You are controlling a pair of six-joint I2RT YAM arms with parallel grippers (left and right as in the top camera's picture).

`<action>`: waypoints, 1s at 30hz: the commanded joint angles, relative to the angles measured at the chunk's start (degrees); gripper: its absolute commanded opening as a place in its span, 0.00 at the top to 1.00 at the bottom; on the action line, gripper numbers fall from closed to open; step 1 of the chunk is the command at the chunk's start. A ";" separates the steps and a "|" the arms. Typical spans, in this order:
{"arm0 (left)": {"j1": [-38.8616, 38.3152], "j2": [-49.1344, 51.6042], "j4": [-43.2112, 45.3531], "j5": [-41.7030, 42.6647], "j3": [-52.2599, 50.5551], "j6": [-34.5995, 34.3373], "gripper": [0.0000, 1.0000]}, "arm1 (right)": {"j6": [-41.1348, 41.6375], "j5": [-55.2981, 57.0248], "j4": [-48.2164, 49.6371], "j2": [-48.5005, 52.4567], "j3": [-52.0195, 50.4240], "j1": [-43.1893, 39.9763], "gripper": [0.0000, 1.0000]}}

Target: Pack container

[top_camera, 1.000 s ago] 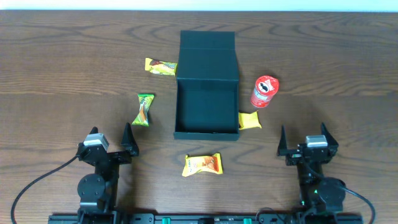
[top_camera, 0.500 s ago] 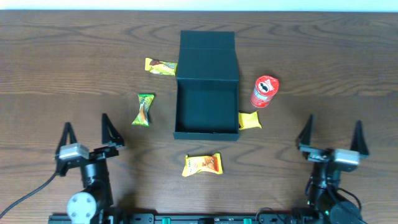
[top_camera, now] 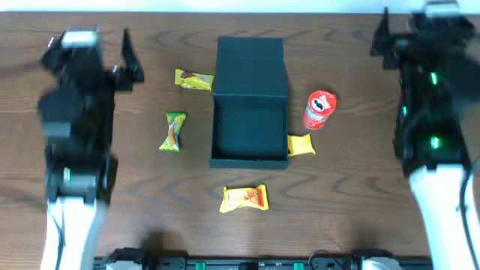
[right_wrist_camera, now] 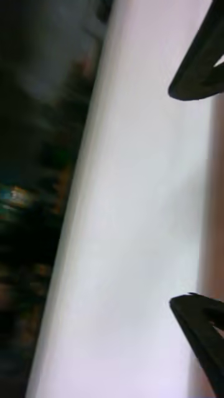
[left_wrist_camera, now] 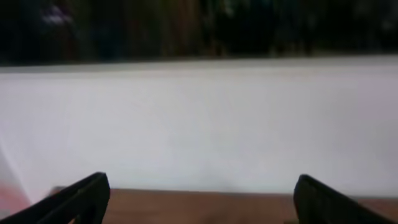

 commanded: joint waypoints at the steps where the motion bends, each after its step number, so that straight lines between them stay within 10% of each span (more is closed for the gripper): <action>1: 0.02 11.21 -8.61 4.35 11.30 0.74 0.05 | 4.33 -1.29 -13.18 5.46 9.97 0.11 0.01; 10: -2.67 27.74 -40.33 11.56 21.90 -3.56 0.05 | 14.86 -14.05 -54.47 11.78 15.02 1.42 0.01; 17: -2.67 28.87 -50.73 11.87 21.84 -6.71 0.05 | 24.00 -30.67 -58.62 11.78 15.02 1.38 0.01; 30: -2.60 36.37 -53.96 -0.85 19.96 -9.66 0.04 | 47.25 -1.95 -56.26 25.31 13.57 8.81 0.01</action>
